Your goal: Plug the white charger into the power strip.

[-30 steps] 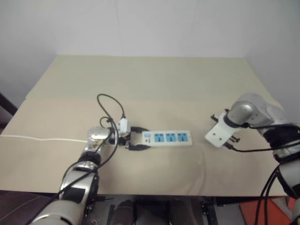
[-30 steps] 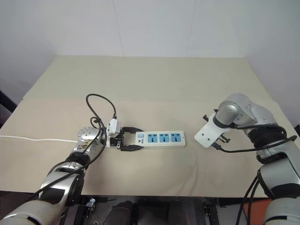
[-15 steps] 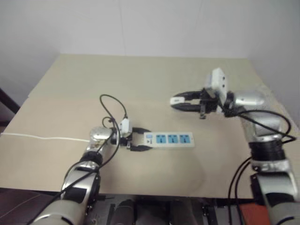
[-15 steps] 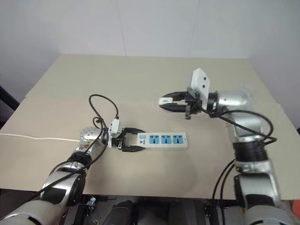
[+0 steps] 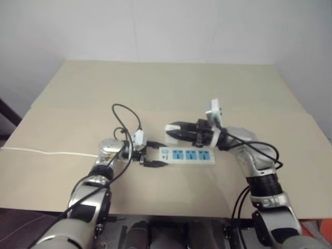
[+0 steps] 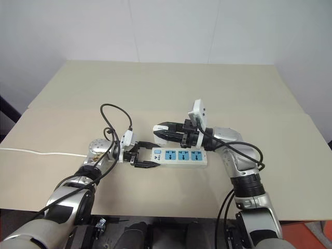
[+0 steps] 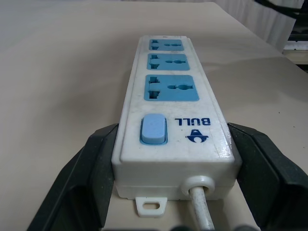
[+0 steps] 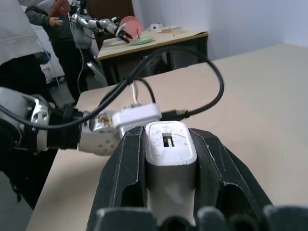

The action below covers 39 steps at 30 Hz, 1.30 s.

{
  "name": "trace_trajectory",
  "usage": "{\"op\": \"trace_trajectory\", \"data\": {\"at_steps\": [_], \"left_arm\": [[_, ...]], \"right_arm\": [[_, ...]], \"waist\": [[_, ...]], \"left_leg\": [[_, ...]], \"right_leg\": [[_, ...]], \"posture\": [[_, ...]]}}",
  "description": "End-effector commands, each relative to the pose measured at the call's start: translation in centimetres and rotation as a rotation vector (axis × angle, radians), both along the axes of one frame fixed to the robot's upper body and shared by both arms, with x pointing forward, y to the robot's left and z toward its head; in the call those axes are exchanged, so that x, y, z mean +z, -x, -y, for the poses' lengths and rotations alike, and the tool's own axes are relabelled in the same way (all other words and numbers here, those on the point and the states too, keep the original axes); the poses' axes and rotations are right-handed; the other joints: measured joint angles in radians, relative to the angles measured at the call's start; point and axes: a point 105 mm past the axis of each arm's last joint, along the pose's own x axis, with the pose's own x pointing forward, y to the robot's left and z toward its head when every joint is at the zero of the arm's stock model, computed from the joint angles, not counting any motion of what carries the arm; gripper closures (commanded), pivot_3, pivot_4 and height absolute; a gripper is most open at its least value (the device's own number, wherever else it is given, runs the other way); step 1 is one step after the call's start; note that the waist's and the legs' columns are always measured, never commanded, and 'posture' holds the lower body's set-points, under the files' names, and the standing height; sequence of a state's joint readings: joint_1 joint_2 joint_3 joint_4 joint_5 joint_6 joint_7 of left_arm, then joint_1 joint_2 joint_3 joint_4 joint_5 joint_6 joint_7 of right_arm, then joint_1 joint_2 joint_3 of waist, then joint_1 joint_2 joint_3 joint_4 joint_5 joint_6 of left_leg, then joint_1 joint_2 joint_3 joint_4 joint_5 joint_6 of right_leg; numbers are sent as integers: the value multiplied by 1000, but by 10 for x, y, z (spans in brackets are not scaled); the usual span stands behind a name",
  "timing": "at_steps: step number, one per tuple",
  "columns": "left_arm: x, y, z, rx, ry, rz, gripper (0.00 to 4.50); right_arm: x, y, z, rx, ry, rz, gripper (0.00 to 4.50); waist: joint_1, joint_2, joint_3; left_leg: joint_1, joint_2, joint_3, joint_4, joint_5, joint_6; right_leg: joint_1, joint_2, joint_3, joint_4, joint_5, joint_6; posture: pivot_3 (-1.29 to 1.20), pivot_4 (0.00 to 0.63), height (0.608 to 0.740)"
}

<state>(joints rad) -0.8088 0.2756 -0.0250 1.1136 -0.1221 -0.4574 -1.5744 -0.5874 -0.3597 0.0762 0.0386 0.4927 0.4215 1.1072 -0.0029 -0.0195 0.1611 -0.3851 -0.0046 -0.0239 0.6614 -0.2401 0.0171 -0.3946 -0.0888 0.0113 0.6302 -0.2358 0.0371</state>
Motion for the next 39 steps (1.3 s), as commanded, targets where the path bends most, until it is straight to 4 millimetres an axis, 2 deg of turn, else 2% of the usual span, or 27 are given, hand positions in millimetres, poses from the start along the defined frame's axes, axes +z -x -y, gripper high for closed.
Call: {"op": "trace_trajectory", "data": {"at_steps": [1, 9, 14, 19, 39], "left_arm": [[-4, 3, 2, -34, -26, -27, 1265], [-4, 3, -2, -42, -49, -29, 1265], [-3, 2, -3, -38, -54, -23, 1265], [-3, 2, -3, -35, -55, -19, 1265], [1, -1, -1, -35, -51, -12, 1265]], "right_arm": [[-3, 3, -3, 40, 2, 76, 3394], [-12, -6, -2, 54, 26, 93, 3394], [-18, -11, 6, 37, 56, 93, 3394], [-22, -12, 15, 17, 73, 95, 3394], [-48, -17, 21, -22, 113, 89, 3394]], "waist": [[-1, 0, 0], [-7, 0, 0], [-9, 0, 0], [-9, 0, 0], [-8, 0, 0]], "left_leg": [[0, 0, 0, 0, 0, 0], [0, 0, 0, 0, 0, 0], [0, 0, 0, 0, 0, 0], [0, 0, 0, 0, 0, 0], [0, 0, 0, 0, 0, 0]], "right_leg": [[0, 0, 0, 0, 0, 0], [0, 0, 0, 0, 0, 0], [0, 0, 0, 0, 0, 0], [0, 0, 0, 0, 0, 0], [0, 0, 0, 0, 0, 0]], "posture": [[0, 150, 740], [0, 150, 740], [0, 150, 740], [0, 150, 740], [0, 150, 740]]}}
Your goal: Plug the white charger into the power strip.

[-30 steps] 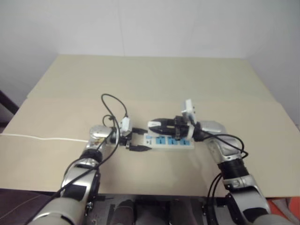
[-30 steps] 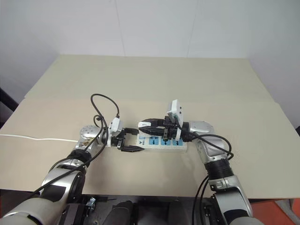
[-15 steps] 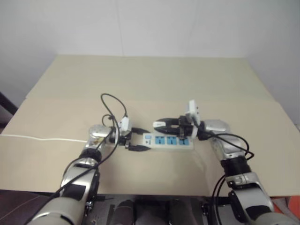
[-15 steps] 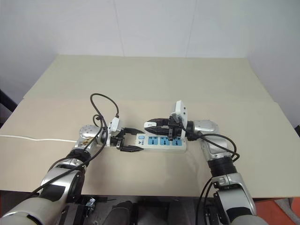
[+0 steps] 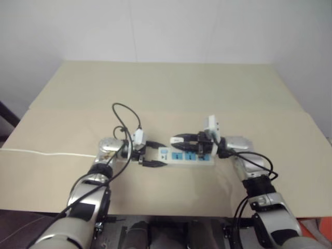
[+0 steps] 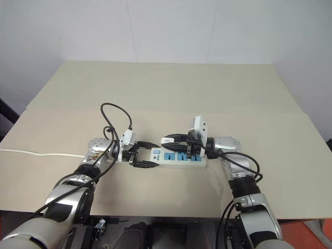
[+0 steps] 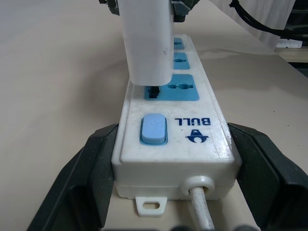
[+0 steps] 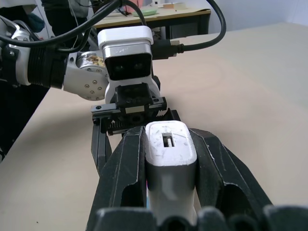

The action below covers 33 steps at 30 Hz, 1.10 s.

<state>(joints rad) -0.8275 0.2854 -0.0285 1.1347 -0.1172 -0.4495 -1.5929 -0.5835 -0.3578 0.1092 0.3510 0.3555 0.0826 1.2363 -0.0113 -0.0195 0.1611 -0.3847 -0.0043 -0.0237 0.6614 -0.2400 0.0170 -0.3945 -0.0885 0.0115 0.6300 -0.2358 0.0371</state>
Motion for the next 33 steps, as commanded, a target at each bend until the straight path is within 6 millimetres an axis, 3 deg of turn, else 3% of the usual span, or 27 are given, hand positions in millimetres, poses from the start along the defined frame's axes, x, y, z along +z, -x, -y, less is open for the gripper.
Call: {"op": "trace_trajectory", "data": {"at_steps": [1, 11, 33], "left_arm": [[0, 0, 1, -24, -34, 1, 1265], [0, 0, 2, -28, -34, 1, 1265], [1, 0, 1, -31, -31, 4, 1265]], "right_arm": [[-2, -1, 5, -1, 18, 28, 3394], [-13, -1, 10, 44, 34, 11, 3394], [-65, 5, 17, 38, 72, -96, 3394]], "waist": [[0, 0, 0], [1, 0, 0], [0, 0, -1]], "left_leg": [[0, 0, 0, 0, 0, 0], [0, 0, 0, 0, 0, 0], [6, 0, 0, 0, 0, 0]], "right_leg": [[0, 0, 0, 0, 0, 0], [1, 0, 0, 0, 0, 0], [6, 0, 0, -1, 0, 0]], "posture": [[0, 150, 740], [0, 150, 740], [0, 150, 740]]}}
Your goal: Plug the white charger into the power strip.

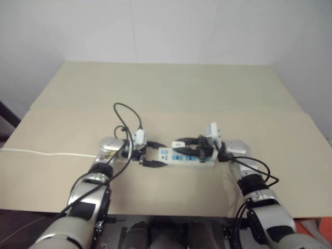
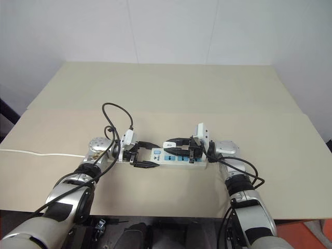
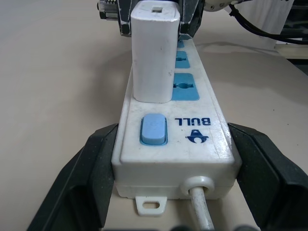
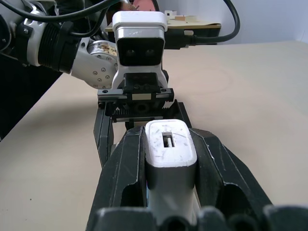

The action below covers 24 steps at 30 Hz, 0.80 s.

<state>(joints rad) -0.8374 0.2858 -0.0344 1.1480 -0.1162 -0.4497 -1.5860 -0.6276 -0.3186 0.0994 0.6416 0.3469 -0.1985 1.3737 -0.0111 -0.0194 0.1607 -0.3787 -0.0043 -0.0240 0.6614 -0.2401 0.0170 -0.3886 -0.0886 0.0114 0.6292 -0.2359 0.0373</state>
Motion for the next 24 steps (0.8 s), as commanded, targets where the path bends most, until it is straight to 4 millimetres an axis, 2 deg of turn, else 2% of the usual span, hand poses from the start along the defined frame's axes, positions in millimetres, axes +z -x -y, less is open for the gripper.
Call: {"op": "trace_trajectory", "data": {"at_steps": [1, 10, 20, 22, 23, 24], "left_arm": [[1, 2, 0, -34, -26, 7, 1265], [1, 1, -2, -25, -28, 10, 1265], [1, 0, -2, -19, -32, 12, 1265], [1, 1, -2, -27, -33, -16, 1265], [2, 1, -2, -29, -24, -13, 541], [5, 1, -3, -27, -11, -11, 286]], "right_arm": [[-43, 6, 11, -34, 99, -140, 3394], [-37, 1, 11, -42, 84, -104, 3394], [-36, 5, 19, -36, 98, -38, 21], [-35, 5, 20, -33, 100, -36, 21], [-34, 6, 21, -31, 101, -33, 0], [-34, 5, 21, -31, 106, -31, 0]], "waist": [[0, 0, 0], [-3, 0, -1], [-2, 0, -1], [-2, 0, -1], [-2, 0, -1], [-2, 0, -1]], "left_leg": [[0, 0, 0, 0, 0, 0], [3, 1, 0, 0, 0, 0], [3, 1, 0, 0, 0, 0], [3, 1, 0, 0, 0, 0], [3, 1, 0, 0, 0, 0], [3, 1, 0, 0, 0, 0]], "right_leg": [[0, 0, 0, 0, 0, 0], [1, 0, 1, 1, 0, 0], [1, 0, 1, 0, 0, 0], [1, 0, 1, 0, 0, 0], [1, 0, 1, 0, 0, 0], [1, 0, 1, 0, 0, 0]], "posture": [[0, 150, 740], [0, 150, 740], [0, 150, 740], [0, 150, 740], [0, 150, 740], [0, 150, 740]]}}
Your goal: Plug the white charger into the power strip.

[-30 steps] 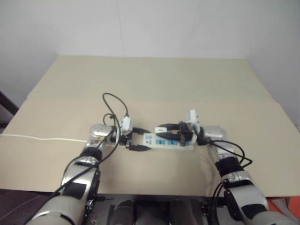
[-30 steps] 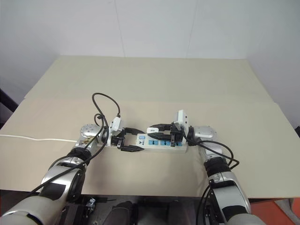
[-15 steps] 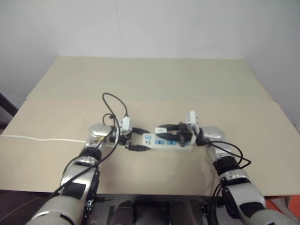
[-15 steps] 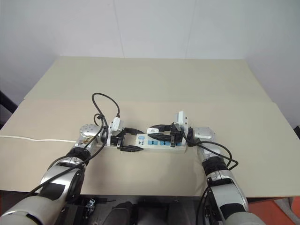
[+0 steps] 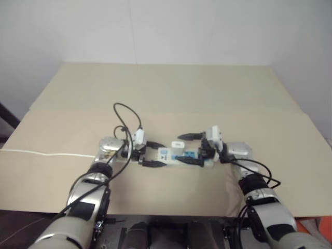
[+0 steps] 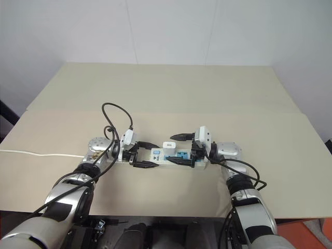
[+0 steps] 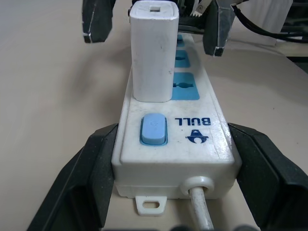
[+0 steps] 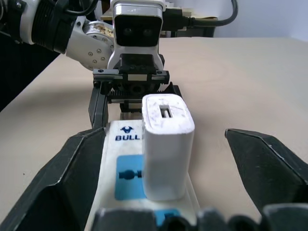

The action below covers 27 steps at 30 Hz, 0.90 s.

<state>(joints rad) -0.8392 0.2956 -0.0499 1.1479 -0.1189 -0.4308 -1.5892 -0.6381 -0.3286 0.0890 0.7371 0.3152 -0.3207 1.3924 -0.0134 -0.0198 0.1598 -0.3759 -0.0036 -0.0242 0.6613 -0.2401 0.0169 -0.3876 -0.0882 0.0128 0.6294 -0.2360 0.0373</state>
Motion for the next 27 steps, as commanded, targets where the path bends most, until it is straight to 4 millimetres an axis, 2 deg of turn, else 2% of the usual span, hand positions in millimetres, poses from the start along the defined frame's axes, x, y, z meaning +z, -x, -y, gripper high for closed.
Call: {"op": "trace_trajectory", "data": {"at_steps": [1, 5, 9, 12, 14, 20, 23, 27], "left_arm": [[9, 0, -1, -22, 17, 15, 34], [25, -6, -8, 0, 47, 80, 34], [45, -9, -31, 66, 70, 182, 34], [64, -6, -52, 134, 124, 230, 34], [71, 4, -68, 156, 132, 238, 34], [56, 45, -107, 226, 6, 165, 34], [53, 54, -119, 284, -5, 145, 34], [51, 61, -121, 303, -13, 138, 34]], "right_arm": [[-24, 7, 12, -16, 73, -76, 0], [-18, 8, 17, -9, 76, -60, 0], [4, 12, 26, -45, 26, 16, 0], [25, 21, 42, -88, -6, 94, 0], [39, 30, 59, -110, -14, 101, 0], [47, 61, 122, -215, 174, 107, 0], [50, 67, 141, -271, 250, 117, 0], [49, 70, 151, -281, 315, 85, 0]], "waist": [[0, 0, 0], [1, 0, 0], [-1, 0, 0], [-1, 0, 0], [-1, 1, 1], [0, 2, 1], [1, 1, 1], [1, 1, 1]], "left_leg": [[0, 0, 0, 0, 0, 0], [0, 0, 0, 0, 0, 0], [-2, 1, -2, 0, 0, 0], [-3, 1, -3, -1, 0, 0], [-4, 1, -3, -1, 0, 0], [-7, 2, -2, -1, 0, 0], [-3, 3, -2, -2, 0, 0], [1, 4, -1, -2, 0, 0]], "right_leg": [[0, 0, 0, 0, 0, 0], [0, 0, 0, 0, 0, 0], [-1, 0, 0, 0, 0, 0], [-2, 0, 1, -1, 0, 0], [-4, -1, 1, 0, 0, 0], [-8, -2, 2, -1, 0, 0], [-4, -2, 2, -1, -1, 0], [-1, -2, 3, -2, -2, 0]], "posture": [[0, 150, 740], [0, 150, 740], [0, 150, 740], [0, 150, 740], [0, 150, 740], [0, 150, 740], [0, 150, 740], [0, 150, 740]]}}
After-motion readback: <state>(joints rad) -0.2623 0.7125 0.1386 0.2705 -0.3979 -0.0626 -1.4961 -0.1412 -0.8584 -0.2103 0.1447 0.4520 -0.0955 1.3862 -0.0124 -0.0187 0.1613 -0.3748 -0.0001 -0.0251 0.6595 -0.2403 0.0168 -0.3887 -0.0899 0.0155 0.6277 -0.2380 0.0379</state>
